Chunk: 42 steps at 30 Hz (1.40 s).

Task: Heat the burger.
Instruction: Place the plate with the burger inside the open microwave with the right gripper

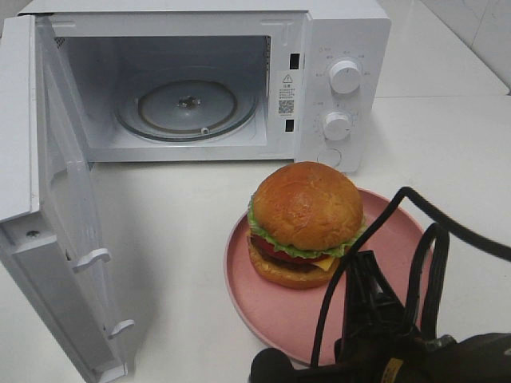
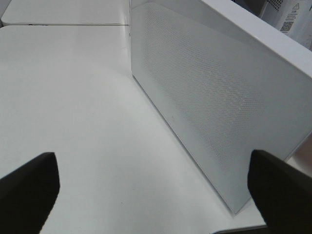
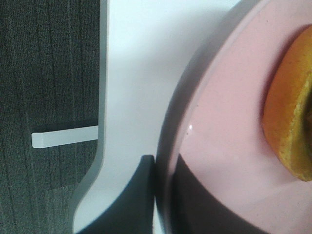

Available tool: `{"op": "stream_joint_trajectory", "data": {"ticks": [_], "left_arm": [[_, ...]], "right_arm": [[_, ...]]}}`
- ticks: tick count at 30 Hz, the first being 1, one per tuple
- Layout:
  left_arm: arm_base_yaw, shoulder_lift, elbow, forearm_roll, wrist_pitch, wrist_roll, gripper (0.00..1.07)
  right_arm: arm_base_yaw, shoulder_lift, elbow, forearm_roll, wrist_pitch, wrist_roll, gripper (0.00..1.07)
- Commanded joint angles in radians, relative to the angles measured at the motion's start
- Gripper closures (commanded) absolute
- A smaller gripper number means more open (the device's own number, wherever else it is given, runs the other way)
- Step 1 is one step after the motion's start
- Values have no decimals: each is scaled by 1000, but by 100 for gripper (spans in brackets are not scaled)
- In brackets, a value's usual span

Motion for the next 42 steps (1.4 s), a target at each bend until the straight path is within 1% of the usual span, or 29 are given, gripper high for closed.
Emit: {"op": "stream_joint_trajectory", "data": {"ticks": [1, 2, 3, 5, 6, 10, 11, 12, 13, 17, 18, 22, 23, 24, 25, 27, 28, 29, 30, 31, 32, 33, 34, 36, 37, 38, 39, 40, 42], "left_arm": [[5, -18, -1, -5, 1, -6, 9], [5, -18, -1, -5, 1, -6, 9], [5, -18, -1, -5, 1, -6, 9], [5, -18, -1, -5, 1, -6, 9], [5, -18, -1, -5, 1, -6, 9], [5, -18, -1, -5, 1, -6, 9], [5, -18, -1, -5, 1, -6, 9], [5, -18, -1, -5, 1, -6, 9], [5, -18, -1, -5, 1, -6, 9], [5, -18, -1, -5, 1, -6, 9], [5, -18, -1, -5, 1, -6, 9], [5, -18, -1, -5, 1, -6, 9], [5, -18, -1, -5, 1, -6, 9], [5, -18, -1, -5, 1, -6, 9], [5, -18, -1, -5, 1, -6, 9], [5, -18, -1, -5, 1, -6, 9], [5, -18, -1, -5, 1, -6, 9], [5, -18, -1, -5, 1, -6, 9], [5, -18, -1, -5, 1, -6, 9], [5, -18, -1, -5, 1, -6, 9], [5, -18, -1, -5, 1, -6, 9], [5, -18, -1, -5, 1, -6, 9], [5, -18, -1, -5, 1, -6, 9], [5, -18, -1, -5, 1, -6, 9], [5, -18, -1, -5, 1, -6, 9], [5, -18, -1, -5, 1, -6, 9], [5, -18, -1, -5, 1, -6, 9], [5, -18, -1, -5, 1, -6, 9], [5, -18, -1, -5, 1, -6, 9]], "right_arm": [[-21, -9, 0, -96, -48, -45, 107], [-21, -9, 0, -96, -48, -45, 107], [-54, -9, 0, -97, -72, -64, 107], [-70, -9, 0, -98, -80, -84, 107], [-106, -9, 0, -106, -105, -141, 107], [-150, -9, 0, -123, -146, -246, 107], [-182, -9, 0, -126, -178, -308, 107], [-182, -9, 0, -126, -178, -308, 107], [-212, -9, 0, -126, -209, -353, 107], [-254, -9, 0, -126, -254, -405, 107], [-284, -9, -1, -113, -287, -452, 107], [-320, -9, -1, -84, -330, -533, 107], [-346, -9, -1, -53, -357, -605, 107], [-346, -9, -1, -53, -357, -605, 107], [-374, -9, -1, -13, -376, -685, 107], [-386, -9, -1, 9, -385, -723, 107], [-414, -9, -1, 63, -401, -820, 107], [-425, -9, -1, 80, -408, -863, 107], [-425, -9, -1, 80, -408, -863, 107], [-449, -9, -1, 126, -419, -927, 107], [-449, -9, -1, 126, -419, -927, 107], [-478, -9, -1, 176, -437, -987, 107], [-478, -9, -1, 176, -437, -987, 107], [-520, -9, -1, 260, -461, -1083, 107], [-520, -9, -1, 260, -461, -1083, 107], [-546, -9, -1, 337, -480, -1177, 107], [-556, -9, -1, 373, -490, -1214, 107], [-556, -9, -1, 373, -490, -1214, 107], [-597, -9, -1, 482, -526, -1358, 107]]}}
